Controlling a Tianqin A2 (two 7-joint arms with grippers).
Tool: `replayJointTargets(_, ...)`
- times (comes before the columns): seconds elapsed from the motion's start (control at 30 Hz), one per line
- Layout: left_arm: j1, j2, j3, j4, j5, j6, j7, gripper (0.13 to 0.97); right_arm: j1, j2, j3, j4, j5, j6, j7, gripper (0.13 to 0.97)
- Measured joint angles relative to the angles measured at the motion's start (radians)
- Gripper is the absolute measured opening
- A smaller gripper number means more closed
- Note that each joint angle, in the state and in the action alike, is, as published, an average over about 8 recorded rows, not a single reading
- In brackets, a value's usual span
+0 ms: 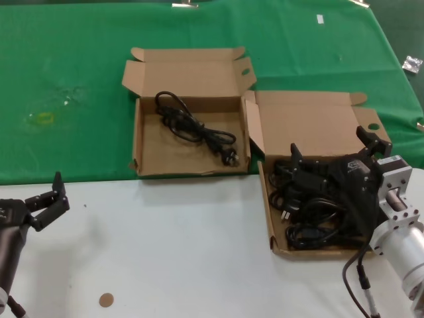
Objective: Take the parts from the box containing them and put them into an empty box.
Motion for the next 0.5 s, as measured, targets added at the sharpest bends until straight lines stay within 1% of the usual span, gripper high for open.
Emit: replayJointTargets(0.5,0.0,0.0,0.0,0.0,0.0,0.0,0.0,0.966,0.0,0.0,0.0,0.0,0.0,0.0,0.0,0.966)
